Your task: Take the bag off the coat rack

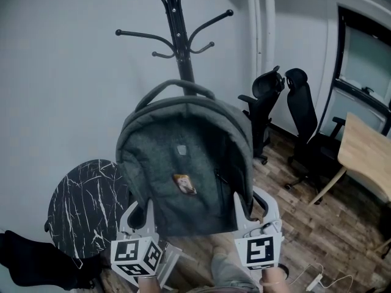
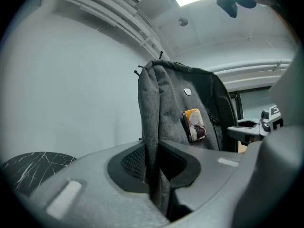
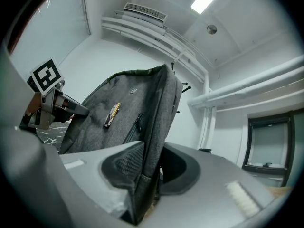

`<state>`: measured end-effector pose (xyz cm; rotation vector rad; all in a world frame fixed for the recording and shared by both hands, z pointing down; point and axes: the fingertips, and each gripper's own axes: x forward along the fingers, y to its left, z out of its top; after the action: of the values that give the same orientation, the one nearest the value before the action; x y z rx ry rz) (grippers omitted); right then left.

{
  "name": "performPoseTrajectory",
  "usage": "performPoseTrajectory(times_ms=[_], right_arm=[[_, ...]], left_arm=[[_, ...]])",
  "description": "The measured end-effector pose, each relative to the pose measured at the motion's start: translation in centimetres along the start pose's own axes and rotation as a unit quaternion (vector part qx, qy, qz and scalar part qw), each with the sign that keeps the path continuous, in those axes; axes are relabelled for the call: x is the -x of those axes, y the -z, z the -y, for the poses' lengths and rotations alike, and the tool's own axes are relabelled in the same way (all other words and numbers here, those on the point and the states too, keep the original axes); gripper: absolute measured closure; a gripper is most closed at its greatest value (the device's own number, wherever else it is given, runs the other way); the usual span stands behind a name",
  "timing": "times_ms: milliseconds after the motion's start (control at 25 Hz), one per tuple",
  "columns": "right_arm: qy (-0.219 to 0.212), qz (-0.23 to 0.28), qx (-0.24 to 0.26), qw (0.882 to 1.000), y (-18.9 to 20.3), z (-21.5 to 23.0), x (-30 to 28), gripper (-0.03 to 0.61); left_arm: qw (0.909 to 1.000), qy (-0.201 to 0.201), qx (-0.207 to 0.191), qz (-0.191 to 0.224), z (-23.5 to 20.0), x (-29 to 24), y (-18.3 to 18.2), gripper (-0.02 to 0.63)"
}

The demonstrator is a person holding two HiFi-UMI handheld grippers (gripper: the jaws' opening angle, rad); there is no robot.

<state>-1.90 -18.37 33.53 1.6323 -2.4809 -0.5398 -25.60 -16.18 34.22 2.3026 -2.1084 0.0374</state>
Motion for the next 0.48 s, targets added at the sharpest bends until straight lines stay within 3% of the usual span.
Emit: performPoseTrajectory(times_ms=[480], right_arm=[[0.000,-0.001,-0.001,1.000,-1.1,-1.4,5.7,0.485]], left_arm=[[1.0000,-0.001,0.006,0.000,1.4,6.0,0.4,0.557]])
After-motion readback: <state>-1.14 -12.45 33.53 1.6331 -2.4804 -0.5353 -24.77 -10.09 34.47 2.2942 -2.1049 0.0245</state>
